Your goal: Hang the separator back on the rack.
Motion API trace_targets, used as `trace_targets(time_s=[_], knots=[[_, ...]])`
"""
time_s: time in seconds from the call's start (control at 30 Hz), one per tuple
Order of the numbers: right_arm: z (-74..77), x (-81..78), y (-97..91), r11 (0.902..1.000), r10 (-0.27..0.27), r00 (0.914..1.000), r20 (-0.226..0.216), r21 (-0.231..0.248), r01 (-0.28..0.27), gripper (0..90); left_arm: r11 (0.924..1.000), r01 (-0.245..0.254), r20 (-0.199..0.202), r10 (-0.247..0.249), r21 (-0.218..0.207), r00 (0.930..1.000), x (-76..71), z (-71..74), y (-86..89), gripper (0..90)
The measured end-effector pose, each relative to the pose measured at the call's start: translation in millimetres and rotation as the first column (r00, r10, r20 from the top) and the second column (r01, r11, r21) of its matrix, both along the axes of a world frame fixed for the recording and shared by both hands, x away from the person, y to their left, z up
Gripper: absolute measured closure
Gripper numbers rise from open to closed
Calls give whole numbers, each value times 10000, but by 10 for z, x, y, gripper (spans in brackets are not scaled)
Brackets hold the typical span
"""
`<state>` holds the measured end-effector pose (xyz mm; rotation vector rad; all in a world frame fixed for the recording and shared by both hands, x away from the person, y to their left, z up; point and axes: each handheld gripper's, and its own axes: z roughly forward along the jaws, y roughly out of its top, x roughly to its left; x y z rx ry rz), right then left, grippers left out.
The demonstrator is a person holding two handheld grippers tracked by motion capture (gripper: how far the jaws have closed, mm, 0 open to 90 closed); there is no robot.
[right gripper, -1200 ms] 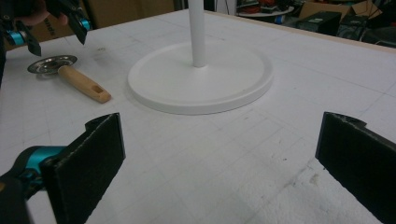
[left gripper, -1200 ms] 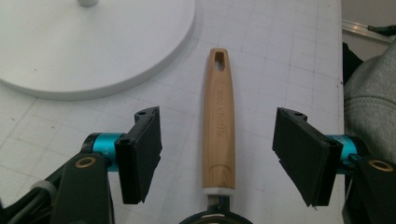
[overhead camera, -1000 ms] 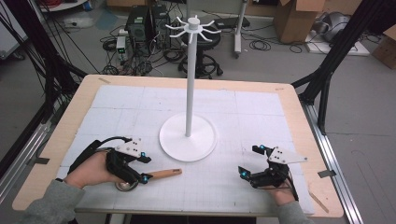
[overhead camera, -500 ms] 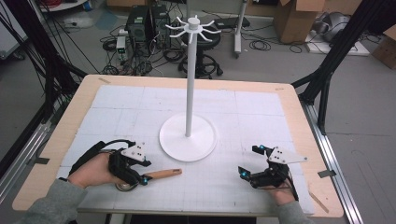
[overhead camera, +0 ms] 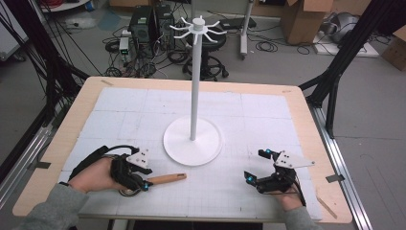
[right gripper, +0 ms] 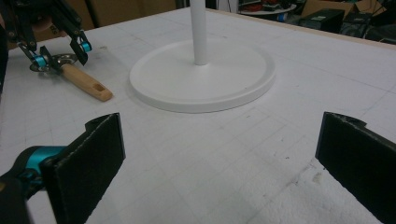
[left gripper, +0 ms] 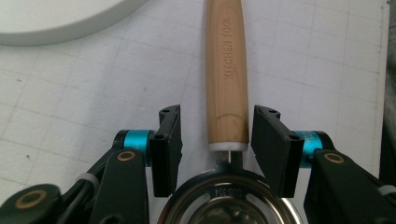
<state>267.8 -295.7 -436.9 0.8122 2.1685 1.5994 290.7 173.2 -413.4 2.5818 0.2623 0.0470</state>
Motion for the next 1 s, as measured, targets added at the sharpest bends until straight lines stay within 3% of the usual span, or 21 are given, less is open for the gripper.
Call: trace_targets(time_s=[0.1,0.33,0.87,1.0], knots=[[1,-7,4,10000,18,10000,-66,29,-18,5,10000,-45,-29,44,-66,10000,-18,-15,-11,551],[0,-5,4,10000,0,10000,-78,31,1,5,9988,114,23,-115,478,9999,-14,-47,-20,577],[-3,-2,3,10000,5,10000,-72,-39,-5,5,9978,119,-189,-107,648,9998,-26,-36,-39,681],[-6,0,7,10000,27,9999,-111,-36,-27,5,9971,180,88,-187,736,9998,-55,-38,-55,689]])
